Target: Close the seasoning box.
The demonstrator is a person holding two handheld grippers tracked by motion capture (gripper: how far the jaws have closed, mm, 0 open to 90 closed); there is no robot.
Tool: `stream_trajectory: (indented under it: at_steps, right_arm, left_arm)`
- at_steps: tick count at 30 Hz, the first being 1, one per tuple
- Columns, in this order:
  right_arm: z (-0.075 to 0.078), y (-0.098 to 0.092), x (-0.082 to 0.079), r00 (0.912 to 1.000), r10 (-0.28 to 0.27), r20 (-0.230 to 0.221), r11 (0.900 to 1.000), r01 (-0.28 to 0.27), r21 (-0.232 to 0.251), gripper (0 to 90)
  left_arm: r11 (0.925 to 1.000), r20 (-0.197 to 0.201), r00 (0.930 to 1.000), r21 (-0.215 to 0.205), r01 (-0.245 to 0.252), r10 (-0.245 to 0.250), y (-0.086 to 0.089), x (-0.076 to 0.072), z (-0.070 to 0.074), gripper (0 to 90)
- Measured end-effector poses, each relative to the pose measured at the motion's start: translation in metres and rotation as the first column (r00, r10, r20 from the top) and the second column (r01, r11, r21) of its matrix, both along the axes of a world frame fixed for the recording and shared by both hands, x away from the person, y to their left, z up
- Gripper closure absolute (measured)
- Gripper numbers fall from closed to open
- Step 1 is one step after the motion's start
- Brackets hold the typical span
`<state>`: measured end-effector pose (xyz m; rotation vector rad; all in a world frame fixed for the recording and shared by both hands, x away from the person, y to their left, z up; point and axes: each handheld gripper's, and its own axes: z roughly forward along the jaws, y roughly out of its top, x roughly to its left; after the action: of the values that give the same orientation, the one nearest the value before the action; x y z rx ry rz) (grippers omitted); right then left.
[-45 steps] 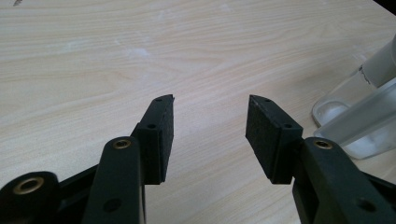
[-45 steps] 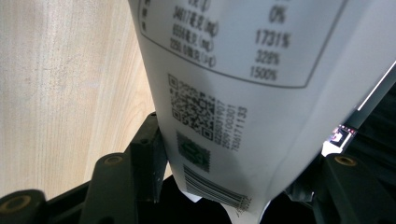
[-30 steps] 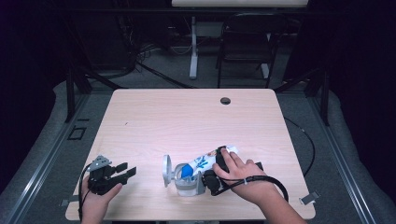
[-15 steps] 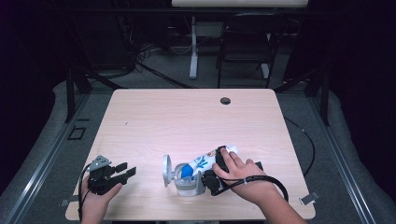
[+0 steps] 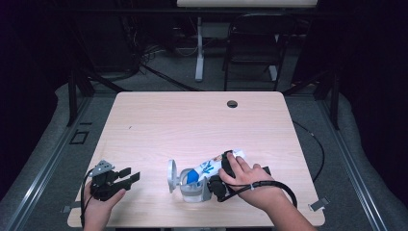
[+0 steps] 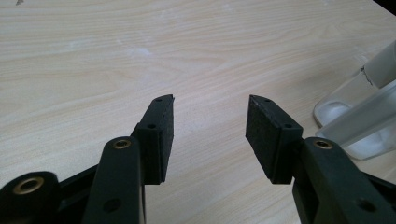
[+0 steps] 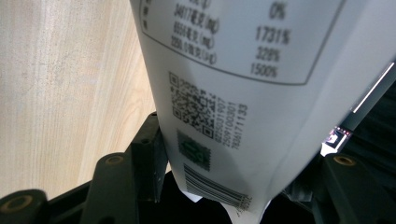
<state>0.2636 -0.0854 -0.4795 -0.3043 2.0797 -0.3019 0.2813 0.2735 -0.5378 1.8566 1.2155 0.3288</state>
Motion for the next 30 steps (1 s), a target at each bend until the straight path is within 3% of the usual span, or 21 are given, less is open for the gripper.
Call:
stream_trajectory:
  at_steps: [22,23,30]
  right_arm:
    - [0.0013,0.0011,-0.0007,1.0,0.007,0.003,1.0,-0.007,-0.015,43.8]
    - [0.003,0.0027,-0.0019,0.9998,0.001,0.018,0.999,0.0,-0.043,43.9]
    - [0.0026,0.0019,-0.0012,0.9999,0.008,0.008,1.0,-0.008,-0.028,44.2]
  left_arm:
    - [1.0,0.001,1.0,0.001,-0.003,0.003,0.0002,0.0004,-0.0012,52.1]
    - [1.0,-0.002,1.0,0.003,-0.001,0.001,0.0005,0.0005,-0.001,52.1]
    - [1.0,-0.002,1.0,0.002,-0.002,0.002,0.001,0.0005,-0.0013,52.0]
